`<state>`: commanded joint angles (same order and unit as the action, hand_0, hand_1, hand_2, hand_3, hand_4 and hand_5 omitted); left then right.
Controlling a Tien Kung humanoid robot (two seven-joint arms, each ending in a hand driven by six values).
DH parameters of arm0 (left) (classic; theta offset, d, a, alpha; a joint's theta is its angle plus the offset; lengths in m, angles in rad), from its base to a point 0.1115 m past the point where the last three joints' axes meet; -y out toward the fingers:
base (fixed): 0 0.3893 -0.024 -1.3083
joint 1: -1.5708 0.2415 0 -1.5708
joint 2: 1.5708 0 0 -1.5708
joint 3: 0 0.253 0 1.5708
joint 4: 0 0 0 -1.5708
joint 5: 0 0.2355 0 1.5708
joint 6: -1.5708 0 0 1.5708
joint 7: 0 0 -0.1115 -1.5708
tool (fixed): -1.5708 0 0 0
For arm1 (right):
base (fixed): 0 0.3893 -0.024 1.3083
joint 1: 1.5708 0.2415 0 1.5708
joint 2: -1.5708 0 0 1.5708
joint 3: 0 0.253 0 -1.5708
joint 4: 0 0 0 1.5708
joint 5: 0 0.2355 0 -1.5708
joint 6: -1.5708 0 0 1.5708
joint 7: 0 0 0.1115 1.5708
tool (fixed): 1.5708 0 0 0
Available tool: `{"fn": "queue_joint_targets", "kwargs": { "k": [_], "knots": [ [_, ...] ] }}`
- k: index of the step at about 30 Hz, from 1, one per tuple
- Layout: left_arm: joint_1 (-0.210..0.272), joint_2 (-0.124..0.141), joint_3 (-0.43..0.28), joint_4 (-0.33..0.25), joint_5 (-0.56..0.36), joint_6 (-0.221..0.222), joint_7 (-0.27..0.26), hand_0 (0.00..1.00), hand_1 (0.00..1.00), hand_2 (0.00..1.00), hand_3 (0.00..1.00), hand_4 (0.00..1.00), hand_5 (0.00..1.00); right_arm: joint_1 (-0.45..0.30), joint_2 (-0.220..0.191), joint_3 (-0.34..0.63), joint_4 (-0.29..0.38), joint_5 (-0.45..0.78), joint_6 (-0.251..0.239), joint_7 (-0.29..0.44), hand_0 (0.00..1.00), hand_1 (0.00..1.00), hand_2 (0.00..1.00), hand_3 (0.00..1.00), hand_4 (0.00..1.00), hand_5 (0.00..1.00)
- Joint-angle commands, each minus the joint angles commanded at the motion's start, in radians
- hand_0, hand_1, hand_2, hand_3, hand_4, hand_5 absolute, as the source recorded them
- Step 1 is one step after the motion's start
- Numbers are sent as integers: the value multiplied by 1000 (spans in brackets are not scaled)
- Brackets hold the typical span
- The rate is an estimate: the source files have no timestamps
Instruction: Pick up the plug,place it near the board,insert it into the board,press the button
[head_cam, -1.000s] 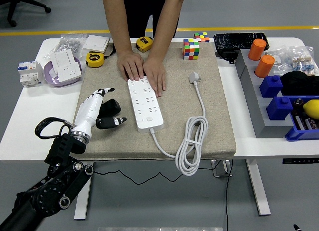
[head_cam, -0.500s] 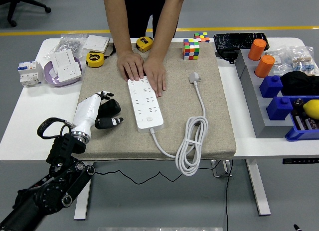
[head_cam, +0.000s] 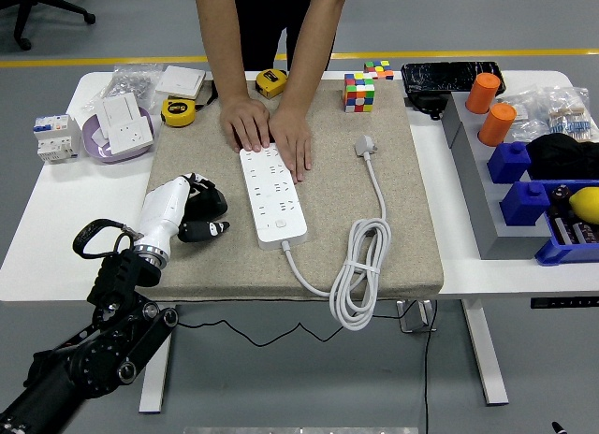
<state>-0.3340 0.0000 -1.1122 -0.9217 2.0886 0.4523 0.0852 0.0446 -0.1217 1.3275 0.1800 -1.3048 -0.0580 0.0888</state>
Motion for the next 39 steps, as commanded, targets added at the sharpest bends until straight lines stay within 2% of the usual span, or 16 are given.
{"fn": "queue_joint_targets", "kwargs": {
  "k": [1, 2, 7, 8, 13, 14, 16, 19, 20, 21, 25, 31, 32, 35, 39],
  "knots": [
    [0, 0, -1, 3, 0, 1, -1, 686, 700, 628, 615, 964, 158, 0, 0, 0, 0, 0, 0, 0, 943, 854, 795, 799, 998, 998],
    [0, 0, -2, 6, 1, 2, -2, 665, 674, 593, 581, 895, 156, 0, 0, -1, 0, 0, 0, 0, 943, 854, 795, 799, 998, 998],
    [-5, 0, -9, 25, 4, 12, -10, 665, 674, 593, 581, 895, 156, 0, 0, -2, 0, 0, 1, 1, 943, 854, 795, 799, 998, 998],
    [-7, 0, -11, 30, 6, 16, -13, 644, 620, 536, 549, 836, 137, 1, -1, -3, 0, 1, 1, 1, 944, 854, 795, 798, 998, 998],
    [-21, 0, -17, 53, 10, 39, -36, 644, 620, 536, 549, 836, 137, 4, -1, -3, 0, 1, 1, 1, 944, 854, 795, 798, 998, 998],
    [-23, 0, -19, 56, 13, 41, -37, 586, 518, 483, 520, 688, 88, 4, -1, -3, 0, 1, 1, 1, 943, 854, 795, 799, 998, 998],
    [-29, 0, -23, 64, 20, 45, -40, 586, 518, 483, 520, 688, 88, 5, -2, -2, 0, 1, 0, 1, 943, 854, 795, 799, 998, 998],
    [-36, 0, -23, 73, 27, 40, -40, 586, 518, 483, 520, 688, 88, 6, -2, -1, 0, 1, 0, 1, 943, 854, 795, 799, 998, 998],
    [-37, 0, -22, 74, 27, 37, -41, 543, 500, 452, 500, 631, 42, 6, -2, -1, 0, 1, 0, 1, 943, 854, 795, 799, 998, 998],
    [-38, 0, -21, 76, 27, 35, -43, 543, 500, 452, 500, 631, 42, 6, -2, 0, 0, 1, 0, 1, 943, 854, 795, 799, 998, 998],
    [-75, 4, 30, 96, -5, -5, -66, 543, 500, 452, 500, 631, 42, 8, -1, 2, 0, 1, 0, 0, 943, 854, 795, 799, 998, 998],
    [-165, 82, 184, 70, -99, -26, -67, 537, 499, 441, 483, 624, 19, 10, -4, 11, 0, -1, -2, -1, 943, 854, 795, 798, 998, 998],
    [-179, 92, 209, 65, -113, -27, -67, 531, 502, 438, 484, 578, 2, 10, -4, 12, 0, -1, -2, -1, 943, 854, 796, 798, 998, 998],
    [-251, 140, 309, 53, -166, -36, -69, 531, 502, 438, 484, 578, 2, 11, -3, 10, 0, 3, -1, -2, 943, 854, 796, 798, 998, 998],
    [-328, 183, 420, 40, -195, -45, -69, 533, 504, 435, 482, 572, 2, 16, -4, 2, 0, 18, 0, 1, 943, 853, 796, 799, 998, 998]
  ]
}}
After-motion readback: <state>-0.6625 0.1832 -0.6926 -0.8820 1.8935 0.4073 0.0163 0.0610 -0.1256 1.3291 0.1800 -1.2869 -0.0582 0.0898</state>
